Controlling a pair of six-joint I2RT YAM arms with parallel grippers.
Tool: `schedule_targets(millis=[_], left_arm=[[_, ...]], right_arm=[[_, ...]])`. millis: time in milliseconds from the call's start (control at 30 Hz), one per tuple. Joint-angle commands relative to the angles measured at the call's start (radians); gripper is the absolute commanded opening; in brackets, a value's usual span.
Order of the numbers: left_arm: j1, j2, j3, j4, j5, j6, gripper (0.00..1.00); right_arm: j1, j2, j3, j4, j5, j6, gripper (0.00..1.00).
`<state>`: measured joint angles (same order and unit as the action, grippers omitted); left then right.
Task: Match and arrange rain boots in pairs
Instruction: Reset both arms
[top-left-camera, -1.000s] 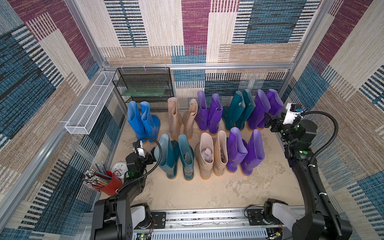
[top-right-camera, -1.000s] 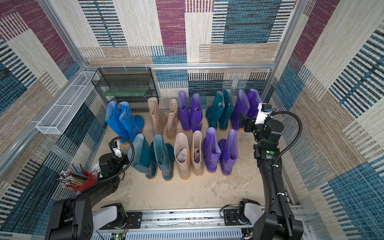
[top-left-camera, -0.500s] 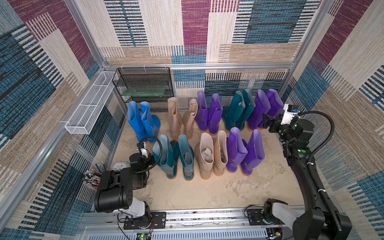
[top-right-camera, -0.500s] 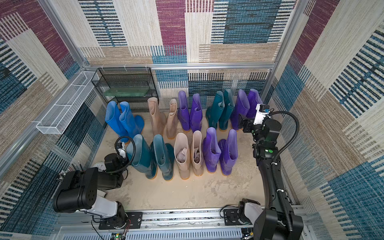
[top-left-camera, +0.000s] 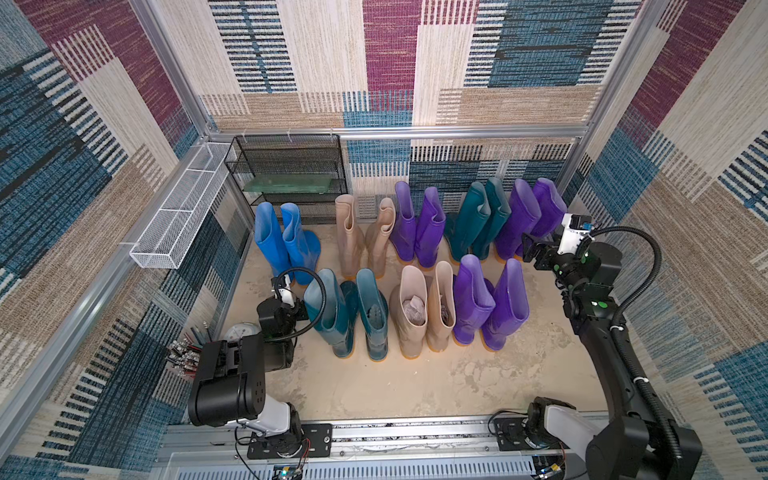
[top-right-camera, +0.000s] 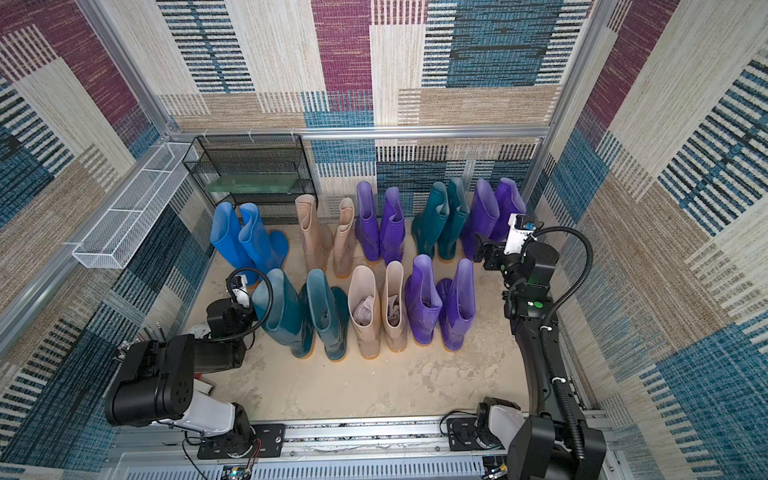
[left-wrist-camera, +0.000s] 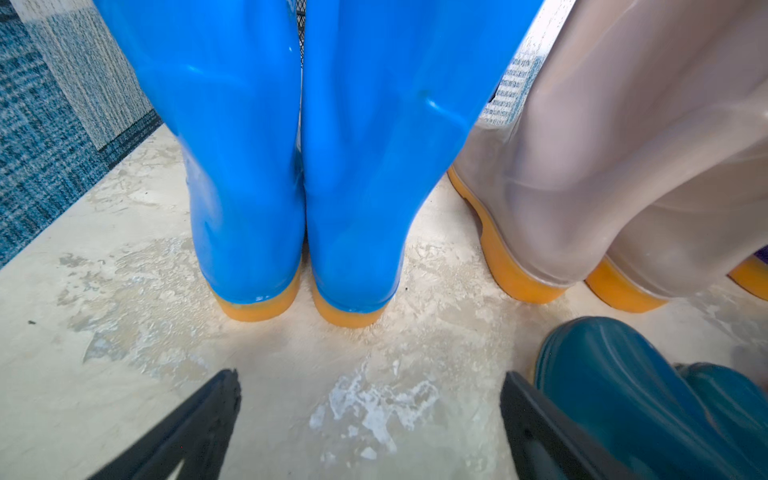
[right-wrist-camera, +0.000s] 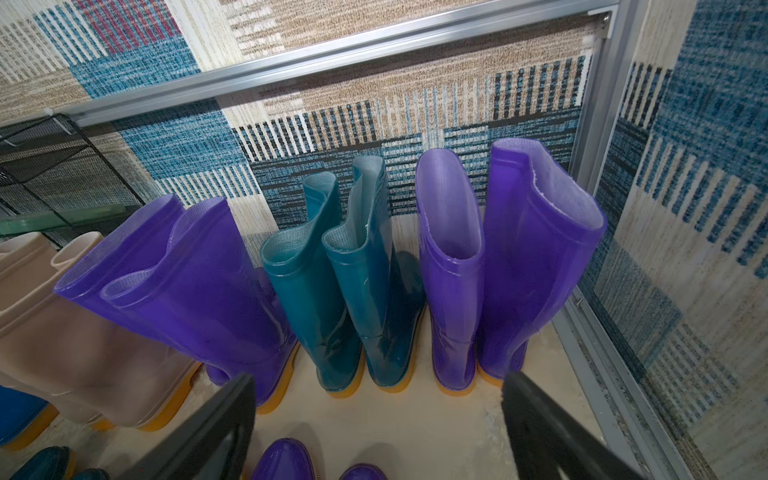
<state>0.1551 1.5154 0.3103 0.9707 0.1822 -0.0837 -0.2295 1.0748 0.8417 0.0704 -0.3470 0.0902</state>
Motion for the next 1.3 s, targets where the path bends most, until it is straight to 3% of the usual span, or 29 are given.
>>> schedule_targets(millis=[0, 100, 300, 467, 600, 833, 967, 1267], left_arm=[[-0.002, -0.004, 0.006, 0.000, -0.009, -0.007, 1.00], [-0.003, 0.000, 0.019, -0.016, 0.011, 0.003, 1.00], [-0.020, 0.011, 0.081, -0.117, 0.064, 0.050, 1.00], [-0.023, 0.012, 0.090, -0.131, 0.061, 0.053, 1.00], [-0.031, 0.015, 0.108, -0.159, 0.063, 0.066, 1.00], [-0.035, 0.016, 0.113, -0.170, 0.072, 0.075, 1.00], [-0.035, 0.017, 0.115, -0.172, 0.071, 0.075, 1.00], [-0.040, 0.018, 0.122, -0.184, 0.061, 0.078, 1.00]], right_arm=[[-0.009, 0.008, -0.055, 0.076, 0.016, -0.011, 0.95], [-0.010, 0.010, -0.170, 0.201, 0.008, -0.036, 0.95], [0.006, 0.029, -0.474, 0.671, 0.029, 0.027, 0.95], [0.062, 0.131, -0.509, 0.729, 0.108, -0.061, 0.95], [0.066, 0.233, -0.539, 0.825, 0.096, -0.035, 0.95], [0.230, 0.335, -0.709, 1.196, 0.429, -0.077, 0.95], [0.201, 0.395, -0.554, 0.969, 0.475, -0.014, 0.95], [0.208, 0.392, -0.551, 0.957, 0.491, -0.014, 0.95]])
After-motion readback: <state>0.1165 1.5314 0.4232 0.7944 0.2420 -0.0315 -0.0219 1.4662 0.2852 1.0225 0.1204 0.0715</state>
